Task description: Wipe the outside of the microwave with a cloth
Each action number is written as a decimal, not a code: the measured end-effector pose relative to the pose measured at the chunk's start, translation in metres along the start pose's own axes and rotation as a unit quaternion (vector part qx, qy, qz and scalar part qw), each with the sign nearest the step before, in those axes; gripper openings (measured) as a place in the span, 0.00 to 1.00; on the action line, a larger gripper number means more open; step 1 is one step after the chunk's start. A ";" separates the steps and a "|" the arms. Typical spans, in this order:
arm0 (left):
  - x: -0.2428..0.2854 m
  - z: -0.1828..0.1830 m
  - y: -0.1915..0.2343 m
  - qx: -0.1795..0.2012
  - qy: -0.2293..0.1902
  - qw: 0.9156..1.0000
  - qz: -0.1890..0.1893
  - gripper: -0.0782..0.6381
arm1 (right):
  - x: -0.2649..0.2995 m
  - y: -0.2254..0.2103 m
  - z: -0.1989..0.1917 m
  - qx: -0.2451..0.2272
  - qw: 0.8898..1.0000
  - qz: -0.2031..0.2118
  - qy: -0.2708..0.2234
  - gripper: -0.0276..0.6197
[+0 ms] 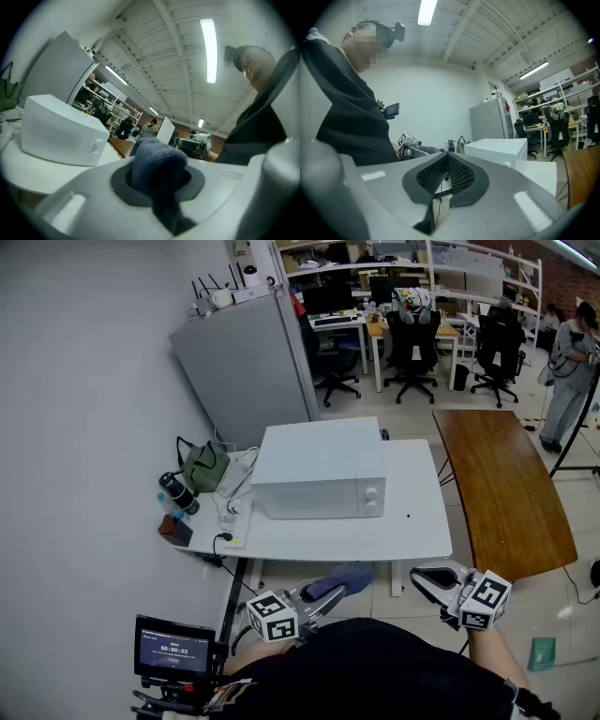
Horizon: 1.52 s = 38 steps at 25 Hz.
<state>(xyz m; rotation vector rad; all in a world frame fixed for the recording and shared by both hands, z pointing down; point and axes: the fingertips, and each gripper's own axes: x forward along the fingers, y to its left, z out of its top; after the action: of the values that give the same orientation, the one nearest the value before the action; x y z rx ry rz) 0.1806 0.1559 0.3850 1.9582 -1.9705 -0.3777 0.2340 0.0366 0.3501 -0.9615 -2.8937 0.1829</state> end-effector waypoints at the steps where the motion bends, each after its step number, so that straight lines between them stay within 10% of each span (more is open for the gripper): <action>1: 0.000 0.005 0.001 0.003 0.000 1.000 0.005 0.19 | 0.001 -0.002 0.000 0.002 1.000 0.001 -0.001 0.05; 10: -0.005 0.022 0.029 0.022 -0.012 1.000 0.011 0.19 | 0.028 -0.020 0.003 -0.005 1.000 0.016 0.000 0.05; 24: -0.081 0.193 0.288 0.037 -0.083 0.996 -0.025 0.19 | 0.243 -0.113 0.045 -0.020 0.997 -0.069 0.011 0.05; 33: -0.094 0.270 0.472 0.092 -0.034 0.995 0.023 0.19 | 0.331 -0.166 0.071 -0.016 0.993 -0.111 0.040 0.05; 38: -0.080 0.277 0.570 0.161 0.069 0.977 0.121 0.19 | 0.323 -0.205 0.073 -0.013 0.990 -0.125 0.067 0.05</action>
<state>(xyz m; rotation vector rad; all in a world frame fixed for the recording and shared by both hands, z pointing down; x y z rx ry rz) -0.4534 0.2318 0.3668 1.8296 -2.2537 0.1458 -0.1533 0.0615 0.3214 -0.5804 -2.8623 0.0607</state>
